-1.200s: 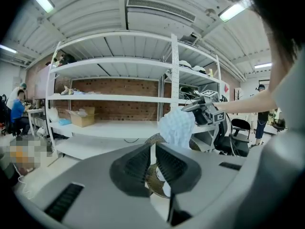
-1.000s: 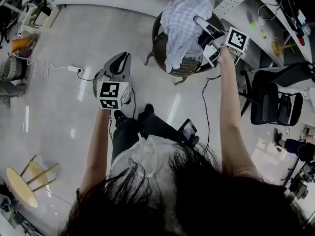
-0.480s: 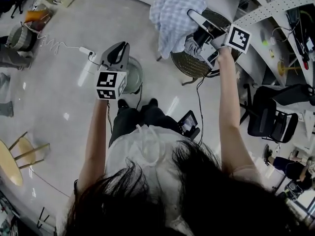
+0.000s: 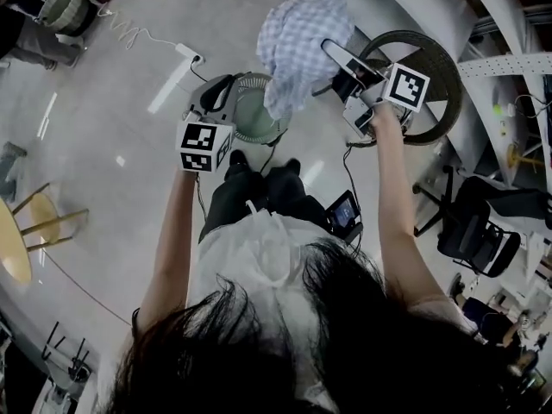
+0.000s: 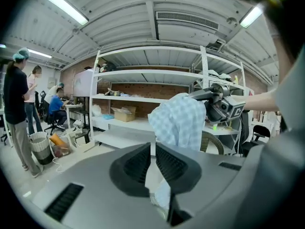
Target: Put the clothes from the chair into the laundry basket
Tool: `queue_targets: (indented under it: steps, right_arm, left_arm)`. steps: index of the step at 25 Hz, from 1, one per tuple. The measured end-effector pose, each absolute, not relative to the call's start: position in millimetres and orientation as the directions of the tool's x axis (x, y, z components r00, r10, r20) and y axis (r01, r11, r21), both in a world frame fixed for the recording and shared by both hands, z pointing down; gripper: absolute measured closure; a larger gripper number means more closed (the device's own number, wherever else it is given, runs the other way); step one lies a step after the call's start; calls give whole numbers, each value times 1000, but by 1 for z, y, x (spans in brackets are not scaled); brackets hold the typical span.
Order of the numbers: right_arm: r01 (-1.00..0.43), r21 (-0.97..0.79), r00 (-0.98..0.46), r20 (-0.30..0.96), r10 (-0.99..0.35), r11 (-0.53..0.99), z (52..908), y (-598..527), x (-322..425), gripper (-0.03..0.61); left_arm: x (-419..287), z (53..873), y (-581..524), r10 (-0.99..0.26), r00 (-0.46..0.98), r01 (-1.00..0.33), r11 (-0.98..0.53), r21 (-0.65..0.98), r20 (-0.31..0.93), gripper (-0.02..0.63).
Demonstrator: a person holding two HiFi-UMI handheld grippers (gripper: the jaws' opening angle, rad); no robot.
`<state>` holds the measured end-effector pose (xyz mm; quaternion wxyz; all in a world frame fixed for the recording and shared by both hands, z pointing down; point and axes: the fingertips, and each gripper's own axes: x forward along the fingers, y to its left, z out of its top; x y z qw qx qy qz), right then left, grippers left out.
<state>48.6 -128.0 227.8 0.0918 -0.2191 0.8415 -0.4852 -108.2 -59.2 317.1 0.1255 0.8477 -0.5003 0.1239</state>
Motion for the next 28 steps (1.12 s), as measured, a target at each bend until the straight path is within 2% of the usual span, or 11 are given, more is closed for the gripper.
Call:
queue_targets:
  steps: [5,9,17,24,28]
  right_arm:
    - [-299,-879,-905,137,-403,372,298,-107,-24,471]
    - [-455,-849,-859,339,-385,269,381,-97,-36,471]
    - [-647,-743,-754,593,-283,168,536,-87,-63,471]
    - [-805,-541,-582,800,-146,244,657,-82,-70,471]
    - [-846,-355,-427,898,-105,398,712,-79,-71,469]
  left_arm:
    - [-155,353,-51,-796,468,-880,-460,120,383,583]
    - [-164,385,-51,-768,483,-872,-467,149,421,583]
    - [-182,454,-61,-718,505,-860,-468,204,480,583]
    - [-195,515,-73,-671,522,-847,-478,230,527,583]
    - [-200,546,-73,-642,528,-841,-487,236,557,583]
